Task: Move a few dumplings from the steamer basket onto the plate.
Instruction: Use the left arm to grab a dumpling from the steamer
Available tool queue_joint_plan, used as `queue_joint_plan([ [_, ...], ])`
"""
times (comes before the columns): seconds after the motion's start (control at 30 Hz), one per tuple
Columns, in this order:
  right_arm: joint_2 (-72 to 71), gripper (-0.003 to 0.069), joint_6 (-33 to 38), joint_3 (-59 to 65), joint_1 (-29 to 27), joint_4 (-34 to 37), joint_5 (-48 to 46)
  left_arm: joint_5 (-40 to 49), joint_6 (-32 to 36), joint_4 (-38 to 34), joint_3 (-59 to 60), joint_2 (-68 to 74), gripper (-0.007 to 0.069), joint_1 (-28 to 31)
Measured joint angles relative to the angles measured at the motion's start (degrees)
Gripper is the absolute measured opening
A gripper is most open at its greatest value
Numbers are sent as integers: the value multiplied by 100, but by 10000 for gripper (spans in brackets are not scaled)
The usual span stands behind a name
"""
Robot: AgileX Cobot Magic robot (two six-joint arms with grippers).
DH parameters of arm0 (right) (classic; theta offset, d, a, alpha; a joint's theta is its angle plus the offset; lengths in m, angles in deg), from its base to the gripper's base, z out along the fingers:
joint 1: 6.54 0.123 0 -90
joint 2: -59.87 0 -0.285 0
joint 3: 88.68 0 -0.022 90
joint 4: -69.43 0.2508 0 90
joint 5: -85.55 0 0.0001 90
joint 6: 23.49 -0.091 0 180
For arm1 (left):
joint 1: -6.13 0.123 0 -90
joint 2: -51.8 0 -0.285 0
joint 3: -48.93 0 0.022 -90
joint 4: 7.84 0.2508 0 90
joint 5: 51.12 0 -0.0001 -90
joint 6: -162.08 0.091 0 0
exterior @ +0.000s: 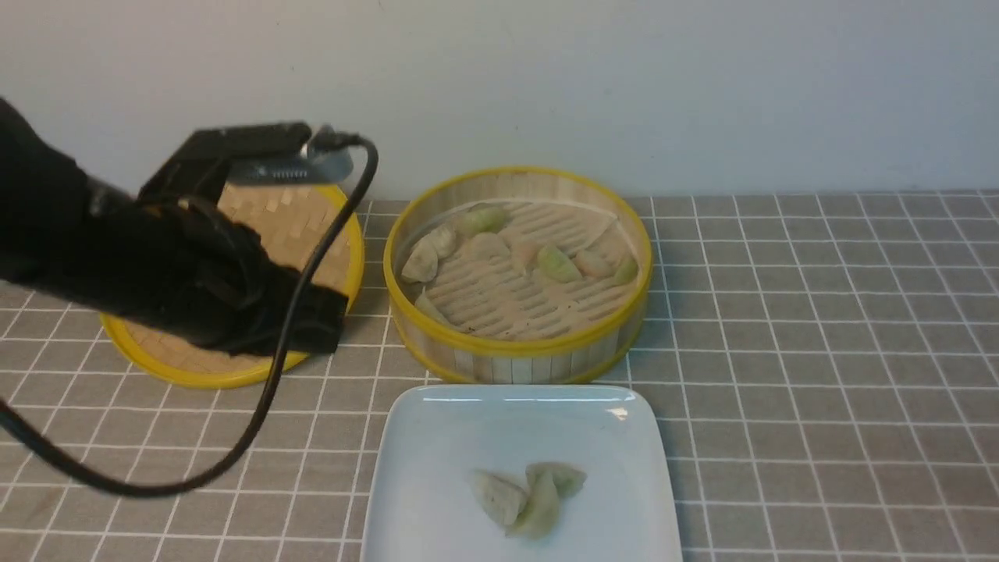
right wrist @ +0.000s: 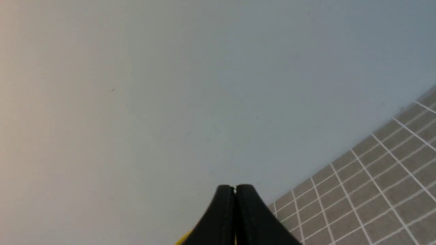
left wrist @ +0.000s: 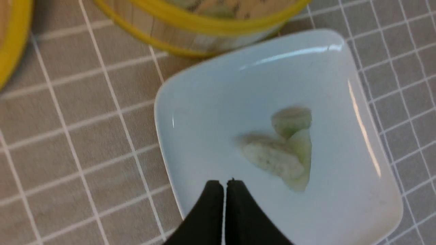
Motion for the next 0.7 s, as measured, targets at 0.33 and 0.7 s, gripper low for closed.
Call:
queue_joint_plan([
  [0.33,3764,-7,1439,-3392,0,-877,-3861,1344,-516,951,-2970,2044,-5,-399],
  [0.7,5817,-7,1681,-4914,0,-1076,-5112,1624,-704,2270,-4853,3969,24,-871],
])
